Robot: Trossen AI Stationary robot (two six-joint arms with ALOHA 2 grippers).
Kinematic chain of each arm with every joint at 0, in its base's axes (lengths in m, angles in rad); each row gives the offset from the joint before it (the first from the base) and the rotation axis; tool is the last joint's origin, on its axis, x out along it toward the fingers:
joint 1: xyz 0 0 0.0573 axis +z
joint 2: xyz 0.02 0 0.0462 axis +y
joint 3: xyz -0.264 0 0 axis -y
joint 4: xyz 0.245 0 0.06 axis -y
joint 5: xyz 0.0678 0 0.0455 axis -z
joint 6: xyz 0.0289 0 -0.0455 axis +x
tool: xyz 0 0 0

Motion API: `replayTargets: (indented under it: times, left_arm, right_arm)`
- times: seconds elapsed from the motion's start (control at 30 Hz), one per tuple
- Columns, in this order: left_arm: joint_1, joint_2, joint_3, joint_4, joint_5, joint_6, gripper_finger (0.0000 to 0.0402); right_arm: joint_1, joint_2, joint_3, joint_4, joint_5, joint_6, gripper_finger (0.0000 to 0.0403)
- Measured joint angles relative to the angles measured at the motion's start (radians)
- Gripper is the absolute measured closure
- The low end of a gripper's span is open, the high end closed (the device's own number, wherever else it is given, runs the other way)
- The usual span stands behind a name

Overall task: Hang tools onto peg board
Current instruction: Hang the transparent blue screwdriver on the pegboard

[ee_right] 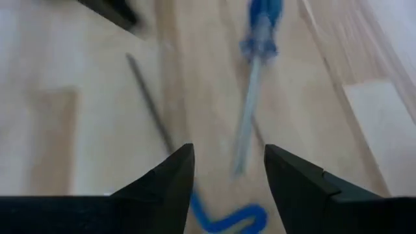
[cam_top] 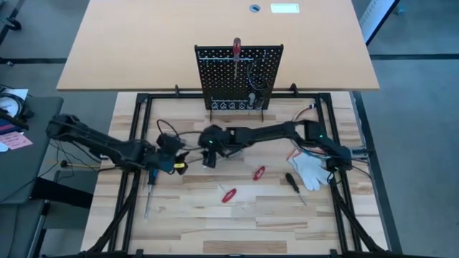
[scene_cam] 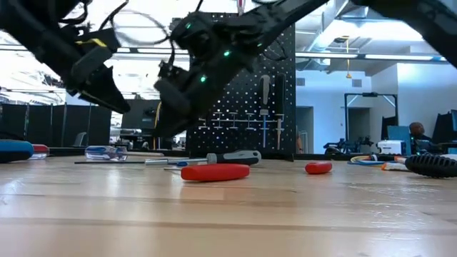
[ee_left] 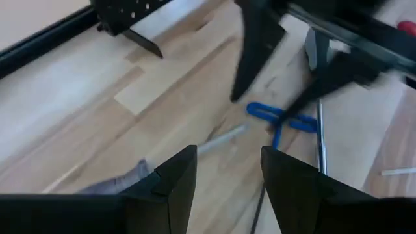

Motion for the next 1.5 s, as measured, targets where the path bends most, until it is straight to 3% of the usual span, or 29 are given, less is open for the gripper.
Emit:
replayTargets:
  times: [0.17,0.33,0.43,0.6,0.87,0.97,1.1,1.3,1.5]
  left_arm:
    - [-0.053,0.006,-0.003,0.025,-0.066,-0.013,0.0236]
    - [-0.079,0.006,-0.002,0.025,-0.11,-0.001,0.0236]
    - [-0.079,0.007,-0.002,0.022,-0.114,0.012,0.0236]
    - [-0.079,0.007,-0.002,0.017,-0.116,0.012,0.0236]
    - [-0.108,0.007,-0.002,0.008,-0.119,0.012,0.0236]
    - [-0.131,0.007,-0.002,-0.007,-0.122,0.0,0.0236]
    - [-0.171,0.007,-0.002,-0.013,-0.125,-0.023,0.0236]
    - [-0.216,0.007,-0.002,-0.009,-0.179,-0.039,0.0236]
    - [-0.221,0.006,-0.001,0.017,-0.208,-0.024,0.0236]
  right_arm:
    - [-0.026,0.126,0.153,-0.078,-0.026,-0.005,0.0216]
    - [-0.036,0.188,0.221,-0.088,-0.029,-0.004,0.0238]
    - [-0.04,0.192,0.22,-0.099,-0.032,-0.004,0.028]
    - [-0.043,0.191,0.22,-0.125,-0.032,-0.033,0.0382]
    - [-0.048,0.118,0.205,-0.258,-0.025,-0.025,0.0385]
    - [-0.045,0.034,0.104,-0.249,0.002,-0.027,0.0386]
    - [-0.045,-0.138,-0.168,-0.16,0.066,0.02,0.0386]
    - [0.013,-0.442,-0.63,0.183,0.119,0.169,0.0386]
    - [0.158,-0.604,-0.952,0.639,0.332,0.239,0.0386]
